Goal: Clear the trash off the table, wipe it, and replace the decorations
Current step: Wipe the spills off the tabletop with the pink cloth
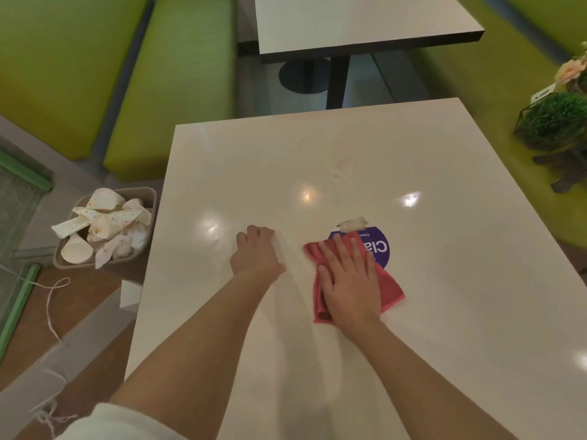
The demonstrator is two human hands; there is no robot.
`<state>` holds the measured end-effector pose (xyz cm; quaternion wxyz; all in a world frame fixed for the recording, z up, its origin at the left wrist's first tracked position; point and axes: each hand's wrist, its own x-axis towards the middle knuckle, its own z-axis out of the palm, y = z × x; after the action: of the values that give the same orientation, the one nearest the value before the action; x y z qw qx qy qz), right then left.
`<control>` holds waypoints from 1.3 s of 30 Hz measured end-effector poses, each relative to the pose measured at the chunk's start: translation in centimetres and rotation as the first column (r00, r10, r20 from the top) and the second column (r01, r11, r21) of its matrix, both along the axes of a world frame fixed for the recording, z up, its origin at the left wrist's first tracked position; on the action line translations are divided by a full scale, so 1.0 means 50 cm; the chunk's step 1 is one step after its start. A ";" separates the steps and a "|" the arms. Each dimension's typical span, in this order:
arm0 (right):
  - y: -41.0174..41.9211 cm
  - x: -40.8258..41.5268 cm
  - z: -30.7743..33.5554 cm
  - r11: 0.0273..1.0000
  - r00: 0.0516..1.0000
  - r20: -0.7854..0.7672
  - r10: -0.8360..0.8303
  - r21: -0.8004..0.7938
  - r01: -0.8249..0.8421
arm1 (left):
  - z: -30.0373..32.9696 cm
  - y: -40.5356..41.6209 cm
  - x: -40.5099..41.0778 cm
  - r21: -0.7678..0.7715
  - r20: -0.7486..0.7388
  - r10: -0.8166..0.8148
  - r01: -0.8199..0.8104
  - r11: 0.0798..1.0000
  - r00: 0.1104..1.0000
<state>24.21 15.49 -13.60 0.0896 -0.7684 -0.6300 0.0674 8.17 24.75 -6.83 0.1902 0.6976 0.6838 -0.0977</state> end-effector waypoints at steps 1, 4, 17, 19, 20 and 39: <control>0.000 0.017 -0.001 0.998 0.998 0.008 -0.060 -0.004 0.060 | 0.002 0.000 -0.004 -0.003 -0.001 -0.009 0.009 1.000 1.000; -0.007 0.054 0.002 0.982 0.982 0.016 -0.190 -0.014 0.190 | 0.005 -0.002 -0.025 0.001 0.017 -0.069 0.069 0.998 0.997; 0.035 -0.192 0.006 1.000 0.999 -0.050 0.012 0.025 -0.010 | -0.025 0.052 -0.100 0.199 0.267 -0.145 0.093 0.976 0.953; 0.069 -0.206 0.004 0.999 0.998 -0.056 0.036 0.031 -0.035 | -0.029 0.080 -0.108 0.243 0.282 -0.108 0.038 0.969 0.953; 0.089 -0.203 0.003 0.999 0.998 -0.058 0.035 0.031 -0.033 | -0.031 0.094 -0.112 0.262 0.276 -0.101 0.026 0.965 0.956; 0.385 0.034 0.016 0.992 0.999 0.035 -0.008 -0.125 0.012 | -0.026 0.326 -0.024 0.067 0.074 -0.021 0.016 0.998 0.997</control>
<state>25.92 34.76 -12.80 0.0305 -0.7767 -0.6222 0.0930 6.95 41.06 -8.12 0.1915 0.7130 0.6726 -0.0508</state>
